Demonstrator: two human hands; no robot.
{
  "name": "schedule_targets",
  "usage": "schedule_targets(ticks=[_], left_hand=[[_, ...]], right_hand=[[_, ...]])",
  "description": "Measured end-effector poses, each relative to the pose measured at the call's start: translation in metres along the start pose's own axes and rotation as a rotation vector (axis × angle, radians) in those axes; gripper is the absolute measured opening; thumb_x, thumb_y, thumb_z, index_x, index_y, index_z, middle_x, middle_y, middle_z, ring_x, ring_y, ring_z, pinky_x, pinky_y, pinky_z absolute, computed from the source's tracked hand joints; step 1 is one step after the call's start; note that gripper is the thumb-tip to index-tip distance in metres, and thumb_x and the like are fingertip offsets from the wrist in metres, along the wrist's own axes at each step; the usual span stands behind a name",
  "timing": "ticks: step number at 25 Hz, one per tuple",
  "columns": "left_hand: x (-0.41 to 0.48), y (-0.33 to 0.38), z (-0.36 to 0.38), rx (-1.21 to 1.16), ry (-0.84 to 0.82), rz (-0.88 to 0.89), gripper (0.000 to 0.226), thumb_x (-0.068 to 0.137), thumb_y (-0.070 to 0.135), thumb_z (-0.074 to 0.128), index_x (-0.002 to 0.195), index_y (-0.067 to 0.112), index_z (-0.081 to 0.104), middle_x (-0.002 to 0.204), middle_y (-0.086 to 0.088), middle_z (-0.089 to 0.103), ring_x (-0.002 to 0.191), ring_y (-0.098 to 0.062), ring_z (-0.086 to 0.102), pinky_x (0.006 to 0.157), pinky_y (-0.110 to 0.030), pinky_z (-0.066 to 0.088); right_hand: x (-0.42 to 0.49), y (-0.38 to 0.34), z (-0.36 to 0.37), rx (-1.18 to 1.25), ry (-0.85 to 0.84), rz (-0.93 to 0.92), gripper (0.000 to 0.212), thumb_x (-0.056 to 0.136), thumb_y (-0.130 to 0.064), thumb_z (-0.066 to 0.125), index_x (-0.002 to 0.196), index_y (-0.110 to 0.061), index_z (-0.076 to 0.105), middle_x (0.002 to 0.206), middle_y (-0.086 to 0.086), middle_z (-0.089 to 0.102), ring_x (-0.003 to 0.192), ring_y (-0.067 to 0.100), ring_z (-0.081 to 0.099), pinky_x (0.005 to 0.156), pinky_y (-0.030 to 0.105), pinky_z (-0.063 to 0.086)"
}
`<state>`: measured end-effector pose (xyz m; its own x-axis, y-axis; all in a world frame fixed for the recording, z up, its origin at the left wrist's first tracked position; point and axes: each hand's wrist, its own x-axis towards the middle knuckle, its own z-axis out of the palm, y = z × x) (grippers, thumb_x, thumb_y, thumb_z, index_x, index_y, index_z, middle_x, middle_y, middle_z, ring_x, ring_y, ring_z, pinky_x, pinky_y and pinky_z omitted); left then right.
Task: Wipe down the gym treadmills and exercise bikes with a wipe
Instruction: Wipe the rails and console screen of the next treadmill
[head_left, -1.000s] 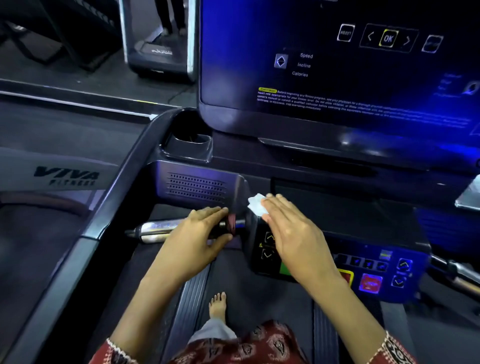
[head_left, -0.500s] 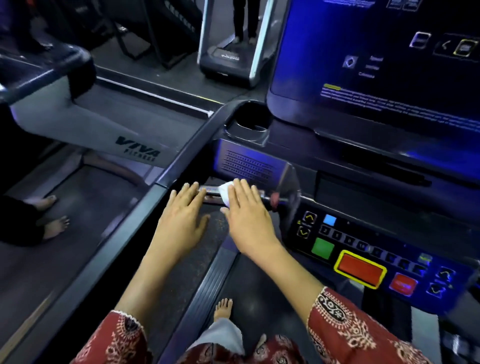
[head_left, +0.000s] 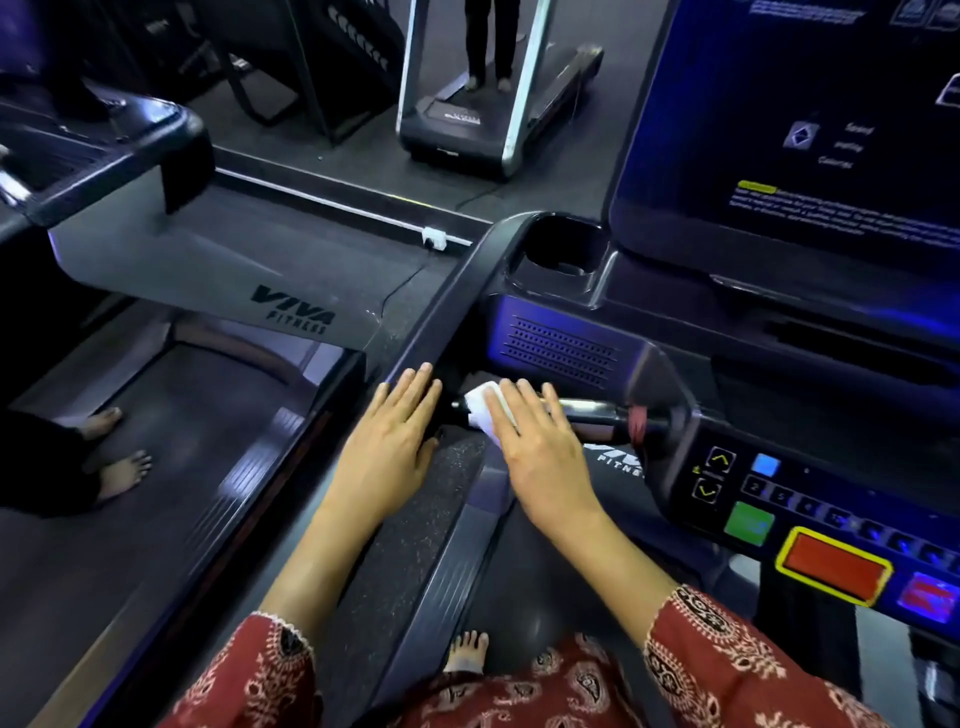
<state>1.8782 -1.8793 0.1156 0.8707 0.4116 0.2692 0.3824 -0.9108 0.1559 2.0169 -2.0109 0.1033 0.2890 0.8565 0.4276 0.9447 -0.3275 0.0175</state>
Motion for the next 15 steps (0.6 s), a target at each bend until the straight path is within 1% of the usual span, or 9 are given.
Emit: schedule_targets(ticks=[3, 5, 6, 8, 9, 11, 13, 14, 15], left_hand=[[0.0, -0.004, 0.003, -0.058, 0.026, 0.003, 0.064, 0.075, 0.004, 0.068, 0.135, -0.005, 0.047, 0.141, -0.021, 0.045, 0.128, -0.038, 0.045, 0.105, -0.052, 0.029], [0.0, -0.004, 0.004, -0.063, 0.039, 0.019, 0.065, 0.072, 0.0, 0.071, 0.133, -0.006, 0.049, 0.139, -0.022, 0.046, 0.127, -0.04, 0.046, 0.104, -0.054, 0.027], [0.0, -0.003, 0.004, -0.057, 0.05, 0.024, 0.063, 0.072, 0.002, 0.069, 0.132, -0.006, 0.05, 0.138, -0.023, 0.047, 0.126, -0.04, 0.047, 0.104, -0.054, 0.029], [0.002, -0.002, 0.005, -0.063, 0.063, 0.018, 0.062, 0.072, 0.008, 0.06, 0.131, -0.006, 0.05, 0.137, -0.024, 0.049, 0.125, -0.04, 0.048, 0.108, -0.047, 0.032], [0.004, -0.001, 0.006, -0.073, 0.062, 0.026, 0.062, 0.072, 0.009, 0.058, 0.132, -0.006, 0.05, 0.137, -0.024, 0.049, 0.126, -0.038, 0.047, 0.11, -0.043, 0.027], [0.012, 0.005, 0.008, -0.1, 0.042, 0.084, 0.058, 0.077, 0.014, 0.053, 0.132, -0.005, 0.049, 0.137, -0.022, 0.05, 0.128, -0.035, 0.044, 0.108, -0.041, 0.021], [0.022, 0.015, 0.013, -0.133, 0.009, 0.14, 0.056, 0.083, 0.025, 0.044, 0.131, -0.004, 0.052, 0.134, -0.021, 0.053, 0.125, -0.035, 0.049, 0.109, -0.045, 0.028], [0.026, 0.021, 0.015, -0.159, -0.009, 0.15, 0.056, 0.085, 0.03, 0.042, 0.129, -0.003, 0.054, 0.132, -0.02, 0.055, 0.122, -0.035, 0.052, 0.106, -0.047, 0.036], [0.03, 0.027, 0.018, -0.19, -0.023, 0.149, 0.057, 0.087, 0.034, 0.042, 0.128, -0.002, 0.056, 0.13, -0.019, 0.057, 0.12, -0.034, 0.055, 0.102, -0.051, 0.038]], right_hand=[[0.021, -0.026, 0.009, 0.038, -0.037, -0.016, 0.049, 0.08, -0.01, 0.036, 0.118, -0.008, 0.067, 0.115, 0.016, 0.066, 0.102, 0.034, 0.064, 0.094, 0.048, 0.048], [0.027, -0.029, 0.007, 0.023, -0.059, -0.049, 0.051, 0.08, -0.011, 0.032, 0.116, -0.01, 0.068, 0.121, 0.009, 0.066, 0.105, 0.029, 0.065, 0.091, 0.046, 0.051], [0.023, -0.025, 0.005, 0.001, -0.055, -0.077, 0.051, 0.081, -0.011, 0.032, 0.118, -0.01, 0.068, 0.125, 0.007, 0.064, 0.108, 0.027, 0.064, 0.091, 0.045, 0.052], [0.008, -0.01, -0.002, -0.027, -0.041, -0.095, 0.048, 0.083, -0.01, 0.036, 0.121, -0.008, 0.065, 0.129, 0.006, 0.062, 0.112, 0.027, 0.062, 0.096, 0.045, 0.049], [-0.001, 0.001, -0.005, -0.048, 0.003, -0.056, 0.044, 0.086, -0.011, 0.039, 0.121, -0.006, 0.065, 0.128, 0.008, 0.062, 0.113, 0.029, 0.062, 0.1, 0.046, 0.044], [-0.02, 0.024, -0.013, -0.108, 0.102, 0.135, 0.039, 0.093, -0.018, 0.043, 0.12, 0.0, 0.063, 0.126, 0.015, 0.062, 0.117, 0.035, 0.058, 0.108, 0.049, 0.028], [-0.031, 0.038, -0.021, -0.129, 0.14, 0.382, 0.04, 0.098, -0.02, 0.039, 0.119, 0.006, 0.061, 0.125, 0.022, 0.06, 0.124, 0.04, 0.051, 0.114, 0.046, 0.017], [-0.031, 0.037, -0.022, -0.113, 0.15, 0.483, 0.041, 0.098, -0.02, 0.037, 0.119, 0.008, 0.059, 0.125, 0.025, 0.059, 0.126, 0.041, 0.049, 0.115, 0.044, 0.013], [-0.027, 0.032, -0.022, -0.097, 0.152, 0.535, 0.042, 0.098, -0.02, 0.035, 0.119, 0.009, 0.058, 0.126, 0.026, 0.058, 0.128, 0.041, 0.047, 0.115, 0.044, 0.011]])
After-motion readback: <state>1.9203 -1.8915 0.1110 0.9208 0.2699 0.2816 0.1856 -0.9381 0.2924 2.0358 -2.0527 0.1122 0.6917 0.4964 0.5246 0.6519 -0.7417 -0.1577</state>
